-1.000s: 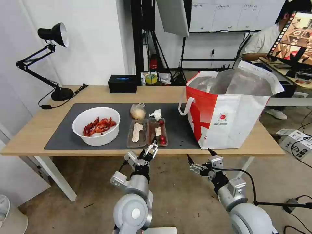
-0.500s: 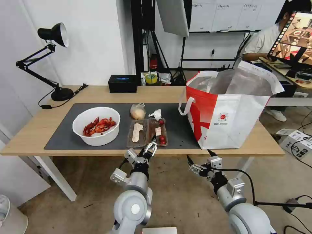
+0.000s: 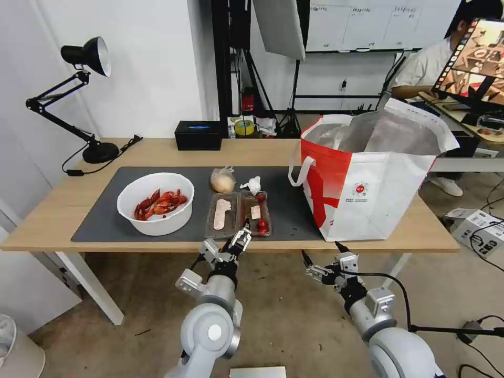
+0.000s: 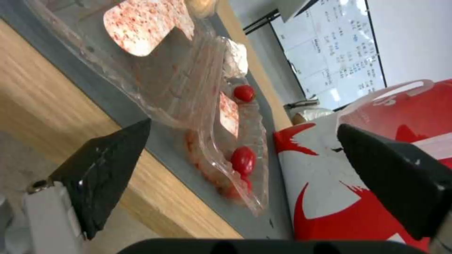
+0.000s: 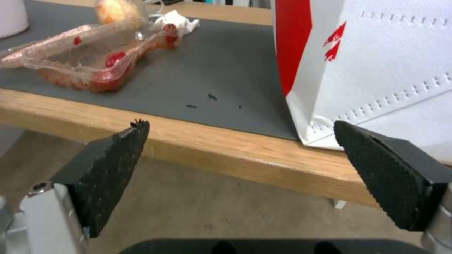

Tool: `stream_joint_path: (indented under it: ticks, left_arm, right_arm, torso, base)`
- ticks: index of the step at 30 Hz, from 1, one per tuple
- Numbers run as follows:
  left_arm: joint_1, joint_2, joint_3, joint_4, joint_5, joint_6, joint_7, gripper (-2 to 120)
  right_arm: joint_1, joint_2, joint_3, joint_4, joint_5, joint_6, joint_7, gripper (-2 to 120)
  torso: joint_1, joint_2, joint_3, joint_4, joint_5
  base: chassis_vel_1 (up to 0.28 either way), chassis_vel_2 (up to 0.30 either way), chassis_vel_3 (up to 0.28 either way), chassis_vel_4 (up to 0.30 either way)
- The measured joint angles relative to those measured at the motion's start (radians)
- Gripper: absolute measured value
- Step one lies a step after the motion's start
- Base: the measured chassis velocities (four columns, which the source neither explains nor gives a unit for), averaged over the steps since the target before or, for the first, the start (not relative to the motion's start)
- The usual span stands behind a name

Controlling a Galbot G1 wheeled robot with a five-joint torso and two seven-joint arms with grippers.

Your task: Pick up the trash from the table and place it into the takeout bag.

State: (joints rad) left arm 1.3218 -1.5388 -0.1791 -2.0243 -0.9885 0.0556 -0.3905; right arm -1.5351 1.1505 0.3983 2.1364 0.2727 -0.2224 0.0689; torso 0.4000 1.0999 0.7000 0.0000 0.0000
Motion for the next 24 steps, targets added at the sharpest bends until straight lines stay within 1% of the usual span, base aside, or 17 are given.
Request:
stream_joint_path:
  ticks: [16,19,24]
  left_arm:
    - [-0.038,0.011,-0.003,0.023,-0.039,0.002,-0.026,100]
    - [-0.047,0.018,-0.003,0.024,-0.059,0.024,-0.042,100]
    - [-0.055,0.022,-0.007,0.024,-0.062,0.025,-0.045,100]
  right_arm:
    - [0.006,0.012,-0.005,-0.018,-0.001,0.001,0.003,100]
    - [0.011,0.015,-0.007,-0.026,-0.001,0.001,0.005,100]
    - [0.011,0.016,-0.007,-0.028,-0.001,0.001,0.006,100]
  torso:
    - [0.0,0.0,0.0,0.0,0.0]
    - [0.0,0.0,0.0,0.0,0.0]
    - [0.0,0.0,0.0,0.0,0.0]
  base:
    - [0.0,0.0,0.0,0.0]
    - [0.0,0.0,0.0,0.0]
    - [0.0,0.0,0.0,0.0]
